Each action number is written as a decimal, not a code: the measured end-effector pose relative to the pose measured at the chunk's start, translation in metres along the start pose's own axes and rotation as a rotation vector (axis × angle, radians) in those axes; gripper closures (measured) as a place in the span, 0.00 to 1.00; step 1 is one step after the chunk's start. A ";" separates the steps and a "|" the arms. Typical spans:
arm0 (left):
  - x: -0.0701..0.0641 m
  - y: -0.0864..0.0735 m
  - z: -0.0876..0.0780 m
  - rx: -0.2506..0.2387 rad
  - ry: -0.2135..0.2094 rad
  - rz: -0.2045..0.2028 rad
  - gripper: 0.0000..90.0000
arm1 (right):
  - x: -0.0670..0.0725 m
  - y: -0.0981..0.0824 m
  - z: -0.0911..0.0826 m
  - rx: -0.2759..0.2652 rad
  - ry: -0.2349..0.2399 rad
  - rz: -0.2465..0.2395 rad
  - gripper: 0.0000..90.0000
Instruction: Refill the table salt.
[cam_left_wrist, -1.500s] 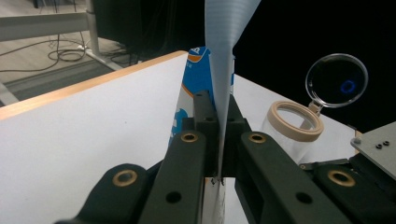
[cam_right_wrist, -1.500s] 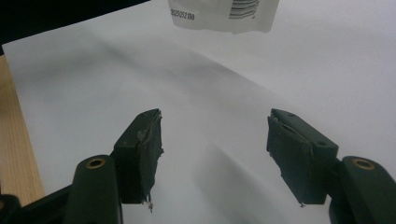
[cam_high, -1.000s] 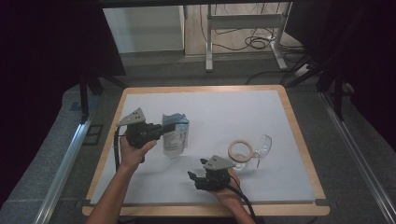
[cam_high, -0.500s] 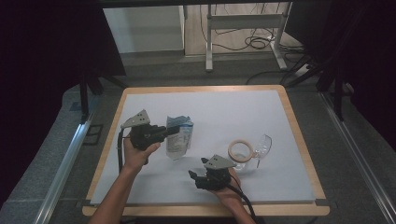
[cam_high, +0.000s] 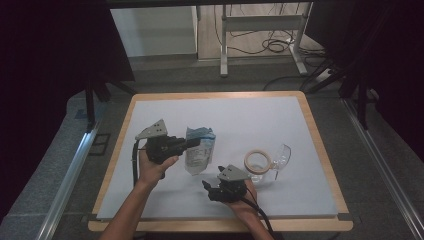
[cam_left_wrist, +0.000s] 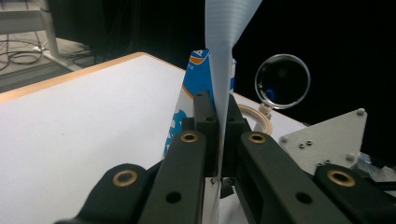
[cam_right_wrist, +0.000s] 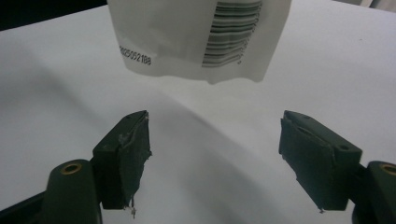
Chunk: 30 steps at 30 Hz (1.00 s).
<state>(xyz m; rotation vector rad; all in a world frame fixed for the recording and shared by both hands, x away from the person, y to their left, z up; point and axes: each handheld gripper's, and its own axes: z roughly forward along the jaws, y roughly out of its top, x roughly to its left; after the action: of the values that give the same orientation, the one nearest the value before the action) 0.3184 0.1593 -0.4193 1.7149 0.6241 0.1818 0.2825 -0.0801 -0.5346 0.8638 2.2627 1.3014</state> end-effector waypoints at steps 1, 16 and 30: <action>0.000 0.000 0.000 0.000 0.000 0.000 1.00 | 0.000 0.000 0.001 0.000 -0.010 0.001 0.26; -0.014 0.005 0.005 -0.007 -0.038 0.011 1.00 | 0.003 0.002 0.004 -0.017 -0.055 -0.010 0.25; -0.019 0.006 0.006 -0.009 -0.051 0.007 1.00 | 0.006 0.003 0.005 -0.064 -0.085 -0.023 0.26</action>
<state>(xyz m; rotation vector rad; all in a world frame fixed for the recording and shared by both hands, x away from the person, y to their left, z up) 0.3074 0.1438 -0.4111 1.7075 0.5789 0.1445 0.2820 -0.0712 -0.5348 0.8524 2.1479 1.2950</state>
